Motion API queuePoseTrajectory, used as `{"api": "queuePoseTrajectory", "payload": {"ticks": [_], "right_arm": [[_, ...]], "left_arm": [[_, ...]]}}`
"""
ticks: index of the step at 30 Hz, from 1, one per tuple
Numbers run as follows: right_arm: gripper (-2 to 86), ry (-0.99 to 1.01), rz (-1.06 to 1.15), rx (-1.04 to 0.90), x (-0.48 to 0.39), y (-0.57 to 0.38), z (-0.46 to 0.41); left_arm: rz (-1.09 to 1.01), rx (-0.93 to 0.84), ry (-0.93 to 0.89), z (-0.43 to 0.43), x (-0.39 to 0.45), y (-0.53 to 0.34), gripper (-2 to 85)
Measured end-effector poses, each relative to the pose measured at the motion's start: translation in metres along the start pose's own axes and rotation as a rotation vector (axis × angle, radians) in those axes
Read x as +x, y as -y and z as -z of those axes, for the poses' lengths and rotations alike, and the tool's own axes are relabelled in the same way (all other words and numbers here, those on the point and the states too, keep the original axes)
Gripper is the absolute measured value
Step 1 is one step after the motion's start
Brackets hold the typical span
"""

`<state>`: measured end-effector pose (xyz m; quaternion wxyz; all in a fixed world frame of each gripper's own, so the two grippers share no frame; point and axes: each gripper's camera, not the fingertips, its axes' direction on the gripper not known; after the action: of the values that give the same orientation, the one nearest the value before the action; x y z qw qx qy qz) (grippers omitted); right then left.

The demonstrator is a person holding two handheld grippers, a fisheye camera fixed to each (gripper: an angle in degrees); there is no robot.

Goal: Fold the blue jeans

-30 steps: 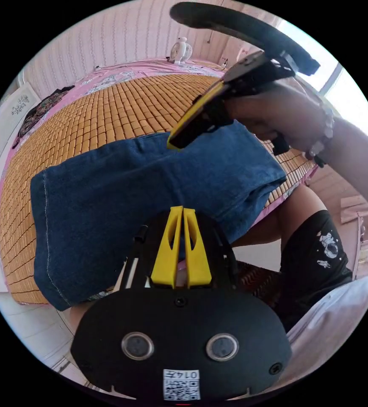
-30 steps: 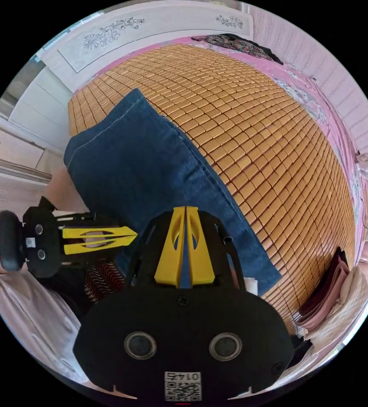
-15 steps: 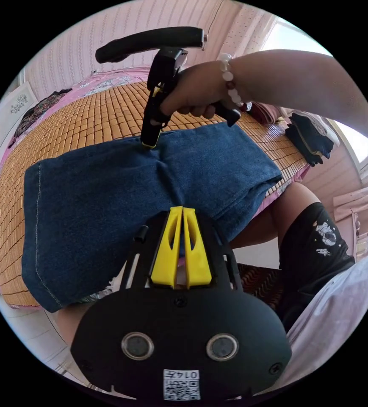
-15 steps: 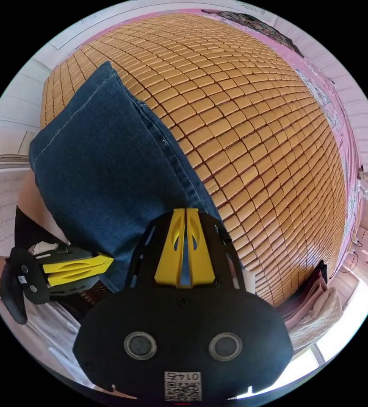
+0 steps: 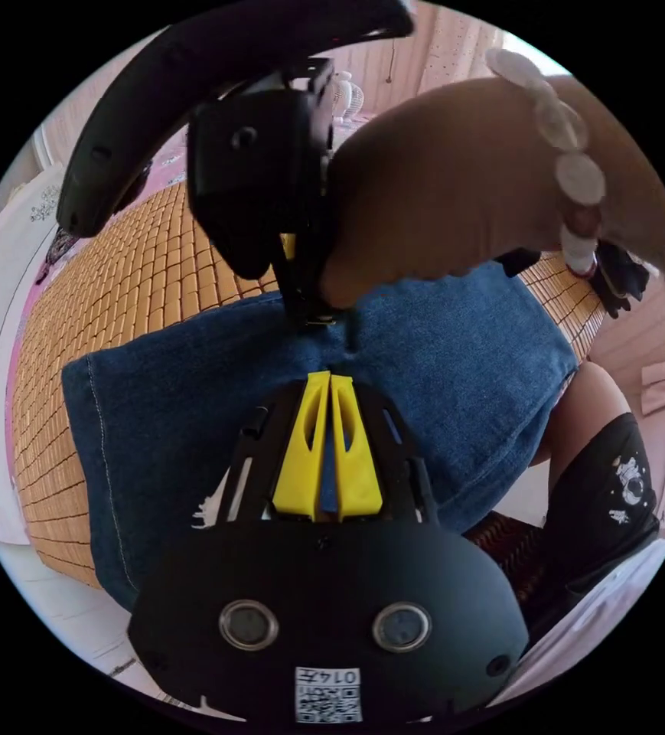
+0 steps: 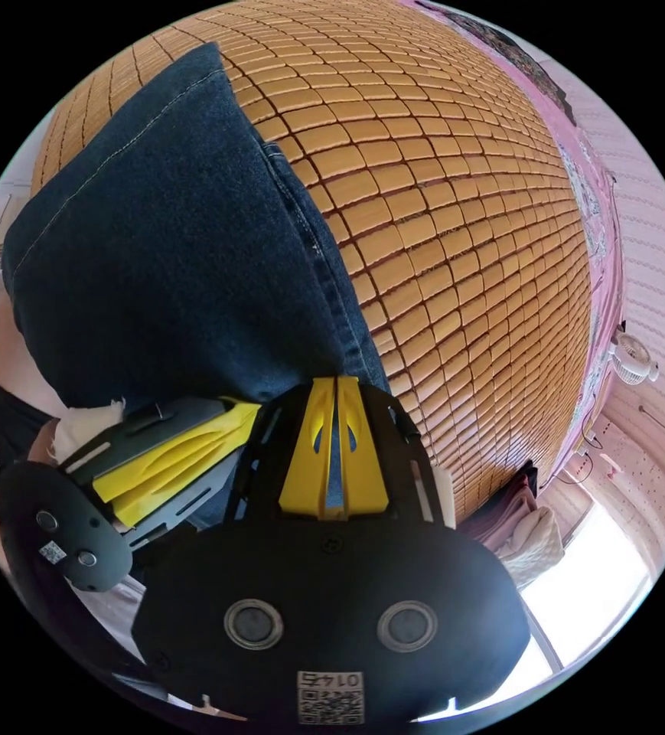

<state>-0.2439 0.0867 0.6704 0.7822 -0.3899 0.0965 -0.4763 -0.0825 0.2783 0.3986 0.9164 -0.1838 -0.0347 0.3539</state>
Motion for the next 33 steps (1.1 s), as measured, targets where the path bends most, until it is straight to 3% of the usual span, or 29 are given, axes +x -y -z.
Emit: {"api": "queuePoseTrajectory", "payload": {"ticks": [6, 12, 17, 21, 24, 26, 28, 33], "right_arm": [[-0.2, 0.09, 0.0, -0.007, 0.02, -0.008, -0.009], [-0.1, 0.154, -0.038, 0.028, 0.038, -0.033, -0.024], [-0.1, 0.177, -0.083, 0.078, 0.052, -0.068, -0.042], [-0.2, 0.181, -0.158, 0.219, 0.059, -0.113, -0.055], [-0.5, 0.233, -0.223, 0.431, 0.064, -0.182, -0.065], [-0.3, 0.377, -0.329, 0.59, 0.077, -0.264, -0.078], [0.6, 0.453, -0.471, 0.644, 0.091, -0.333, -0.1], [11.1, 0.474, -0.829, 0.506, 0.108, -0.48, -0.179]], "left_arm": [[-0.08, -0.068, -0.134, 0.018, 0.021, -0.032, -1.0], [-0.028, -0.165, -0.237, 0.008, 0.038, -0.073, -1.0], [-0.041, -0.17, -0.23, 0.001, 0.044, -0.075, -1.0], [-0.121, -0.064, -0.286, 0.023, 0.058, -0.087, -0.9], [-0.171, 0.0, -0.284, 0.038, 0.072, -0.096, -0.5], [-0.168, 0.045, -0.26, 0.045, 0.077, -0.1, 0.3], [-0.163, 0.092, -0.253, 0.048, 0.081, -0.104, 2.5], [-0.238, 0.148, -0.337, 0.049, 0.106, -0.098, 9.5]]}}
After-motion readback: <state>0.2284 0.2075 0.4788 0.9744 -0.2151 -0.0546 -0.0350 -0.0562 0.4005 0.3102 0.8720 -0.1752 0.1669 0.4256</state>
